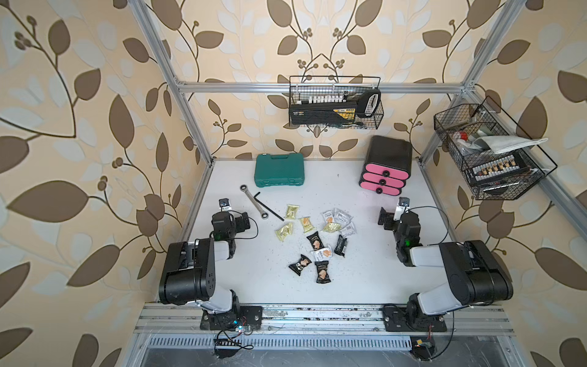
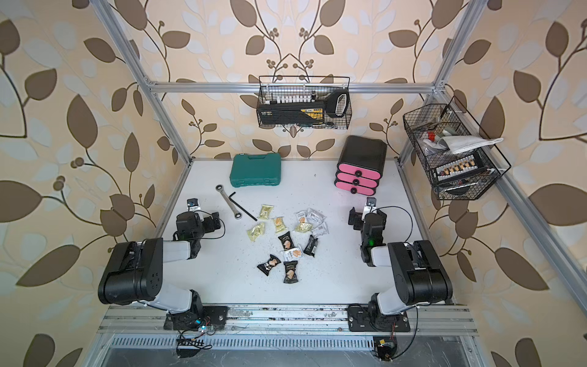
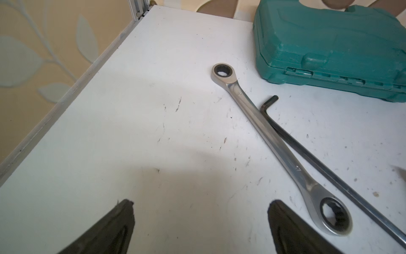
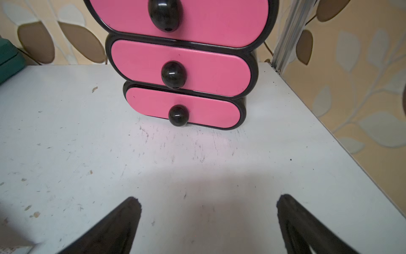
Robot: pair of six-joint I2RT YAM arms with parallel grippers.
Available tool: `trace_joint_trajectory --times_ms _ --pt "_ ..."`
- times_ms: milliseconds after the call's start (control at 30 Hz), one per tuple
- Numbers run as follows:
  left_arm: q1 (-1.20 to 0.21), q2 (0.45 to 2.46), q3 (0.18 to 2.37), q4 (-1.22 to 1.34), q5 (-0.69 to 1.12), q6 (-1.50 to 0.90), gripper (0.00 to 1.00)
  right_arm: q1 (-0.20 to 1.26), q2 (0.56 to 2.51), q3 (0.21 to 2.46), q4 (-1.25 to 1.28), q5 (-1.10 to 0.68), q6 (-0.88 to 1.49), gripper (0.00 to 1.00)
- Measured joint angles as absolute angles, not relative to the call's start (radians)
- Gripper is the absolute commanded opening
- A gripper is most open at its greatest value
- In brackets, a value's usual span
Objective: Place the cookies into the drawer by color
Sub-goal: Open the drawer in the storage box.
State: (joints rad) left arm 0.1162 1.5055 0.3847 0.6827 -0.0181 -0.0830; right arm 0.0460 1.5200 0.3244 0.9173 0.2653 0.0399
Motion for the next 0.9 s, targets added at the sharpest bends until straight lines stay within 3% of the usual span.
trace_joint_trajectory --times_ms 567,767,900 --pt "0.116 1.505 0.385 0.682 -0.019 -0.083 0.98 0.05 1.493 0.31 0.926 0.275 0.039 0.99" --pt "0.116 1.505 0.385 0.683 -0.017 -0.084 0.98 0.146 0.977 0.368 0.542 0.36 0.137 0.98" --pt "0.116 1.505 0.385 0.683 -0.017 -0.084 0.98 0.14 0.799 0.569 0.235 0.327 0.345 0.98"
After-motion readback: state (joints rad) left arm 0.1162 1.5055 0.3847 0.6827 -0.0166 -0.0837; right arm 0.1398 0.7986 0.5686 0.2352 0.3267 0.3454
